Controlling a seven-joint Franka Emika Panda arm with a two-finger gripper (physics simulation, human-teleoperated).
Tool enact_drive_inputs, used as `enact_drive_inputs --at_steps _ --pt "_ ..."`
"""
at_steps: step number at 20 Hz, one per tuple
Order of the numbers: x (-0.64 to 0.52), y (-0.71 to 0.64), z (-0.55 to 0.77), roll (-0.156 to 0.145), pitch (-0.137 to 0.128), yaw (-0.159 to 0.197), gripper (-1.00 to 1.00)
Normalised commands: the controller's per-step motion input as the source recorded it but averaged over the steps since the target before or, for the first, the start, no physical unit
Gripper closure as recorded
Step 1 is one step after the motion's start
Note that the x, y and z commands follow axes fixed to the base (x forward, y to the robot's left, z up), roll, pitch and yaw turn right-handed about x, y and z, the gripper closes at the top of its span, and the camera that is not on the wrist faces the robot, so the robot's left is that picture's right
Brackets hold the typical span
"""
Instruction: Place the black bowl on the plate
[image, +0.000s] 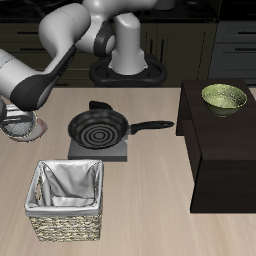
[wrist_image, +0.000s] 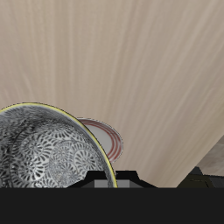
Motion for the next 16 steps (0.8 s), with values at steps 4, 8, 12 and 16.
enact_drive_inputs --at_steps 4,8,12,16 --pt "-0.03 -0.17 -0.23 -0.053 0.063 -0.028 1.0" --pt "-0.17 0.02 -0.26 -0.008 0.064 -0.01 1.0" --pt "-0.22 0.06 -0.31 0.01 0.089 -0.02 1.0" --pt "-0.16 -0.02 -0.06 0.011 0.024 -0.019 1.0"
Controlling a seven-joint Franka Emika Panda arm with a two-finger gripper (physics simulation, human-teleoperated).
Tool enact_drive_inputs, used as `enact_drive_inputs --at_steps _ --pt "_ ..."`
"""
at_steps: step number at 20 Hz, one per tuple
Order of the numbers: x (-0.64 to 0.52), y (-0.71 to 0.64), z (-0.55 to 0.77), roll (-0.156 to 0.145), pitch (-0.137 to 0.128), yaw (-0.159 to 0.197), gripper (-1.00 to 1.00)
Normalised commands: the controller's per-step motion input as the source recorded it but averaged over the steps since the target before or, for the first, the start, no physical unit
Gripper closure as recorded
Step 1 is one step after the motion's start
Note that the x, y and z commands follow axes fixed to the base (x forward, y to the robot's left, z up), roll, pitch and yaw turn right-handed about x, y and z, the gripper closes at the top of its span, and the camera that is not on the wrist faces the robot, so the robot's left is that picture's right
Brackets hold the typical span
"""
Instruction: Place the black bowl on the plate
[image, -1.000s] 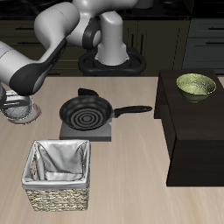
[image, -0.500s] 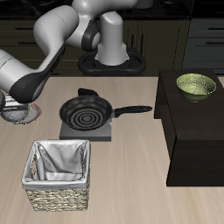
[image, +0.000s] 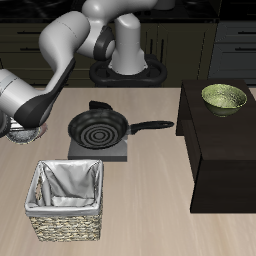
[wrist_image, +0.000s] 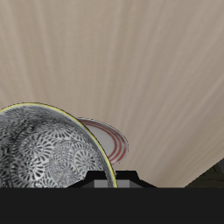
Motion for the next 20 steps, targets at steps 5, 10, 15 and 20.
enact_drive_inputs --at_steps 5,10,15,20 --pt "-0.1 -0.07 -0.13 0.006 0.059 -0.003 1.0" --pt "-0.14 -0.02 -0.08 0.005 0.038 0.012 1.0" --pt "-0.3 -0.02 -0.14 0.015 0.127 -0.042 1.0" --pt "-0.23 0.04 0.24 0.008 -0.038 -0.001 1.0"
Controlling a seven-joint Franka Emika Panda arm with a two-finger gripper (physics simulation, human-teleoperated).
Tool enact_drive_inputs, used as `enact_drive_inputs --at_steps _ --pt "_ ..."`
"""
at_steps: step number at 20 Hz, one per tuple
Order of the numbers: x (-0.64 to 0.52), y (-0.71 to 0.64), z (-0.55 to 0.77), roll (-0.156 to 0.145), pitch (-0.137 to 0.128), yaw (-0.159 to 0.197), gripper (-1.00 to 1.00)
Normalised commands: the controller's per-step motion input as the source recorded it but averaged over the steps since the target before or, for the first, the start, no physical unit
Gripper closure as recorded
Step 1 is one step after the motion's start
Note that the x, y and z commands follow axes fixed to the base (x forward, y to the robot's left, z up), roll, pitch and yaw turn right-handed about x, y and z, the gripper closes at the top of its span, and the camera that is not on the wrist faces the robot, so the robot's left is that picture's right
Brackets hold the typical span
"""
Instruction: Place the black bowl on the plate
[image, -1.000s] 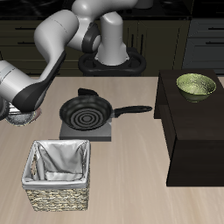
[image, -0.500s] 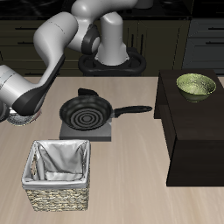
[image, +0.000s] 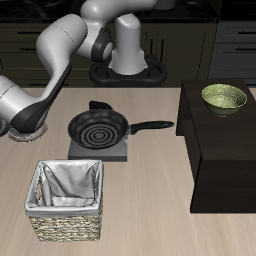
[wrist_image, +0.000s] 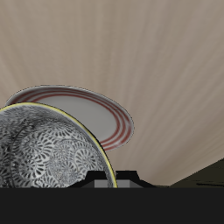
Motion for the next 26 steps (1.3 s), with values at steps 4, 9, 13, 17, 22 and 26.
enact_drive_inputs --at_steps 4,9,13,17,22,26 --pt "0.05 0.07 -0.21 0.001 0.066 -0.019 1.0" --pt "-0.04 0.08 0.07 -0.004 -0.058 0.01 1.0" --pt "0.06 0.0 -0.07 -0.024 0.009 0.068 -1.0" --pt "0.06 -0.05 0.01 -0.016 0.017 -0.018 -1.0" --pt "-0.01 0.04 0.05 0.009 -0.007 0.003 -1.0" --pt "-0.04 0.11 0.09 0.012 -0.016 -0.004 -1.0"
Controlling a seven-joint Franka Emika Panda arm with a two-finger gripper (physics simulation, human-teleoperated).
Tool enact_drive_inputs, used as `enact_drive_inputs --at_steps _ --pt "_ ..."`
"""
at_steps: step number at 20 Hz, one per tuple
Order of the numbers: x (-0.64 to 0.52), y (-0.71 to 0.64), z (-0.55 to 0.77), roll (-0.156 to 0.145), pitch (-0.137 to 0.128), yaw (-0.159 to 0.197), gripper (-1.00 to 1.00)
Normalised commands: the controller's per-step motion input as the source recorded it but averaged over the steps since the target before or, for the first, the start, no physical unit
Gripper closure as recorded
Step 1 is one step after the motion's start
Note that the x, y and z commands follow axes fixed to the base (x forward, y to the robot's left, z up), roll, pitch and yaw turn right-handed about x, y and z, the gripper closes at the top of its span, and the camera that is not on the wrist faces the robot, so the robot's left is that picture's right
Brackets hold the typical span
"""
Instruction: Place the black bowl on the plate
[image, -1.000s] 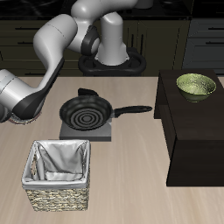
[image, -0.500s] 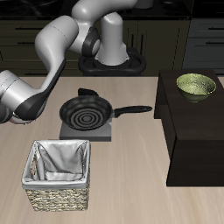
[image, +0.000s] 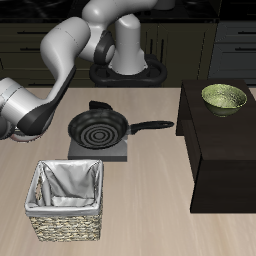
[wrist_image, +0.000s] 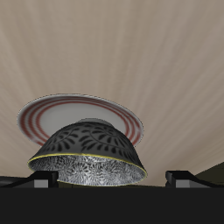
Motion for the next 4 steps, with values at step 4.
enact_drive_inputs --at_steps 4 --pt "-0.06 0.07 0.07 0.016 -0.019 -0.008 -1.0"
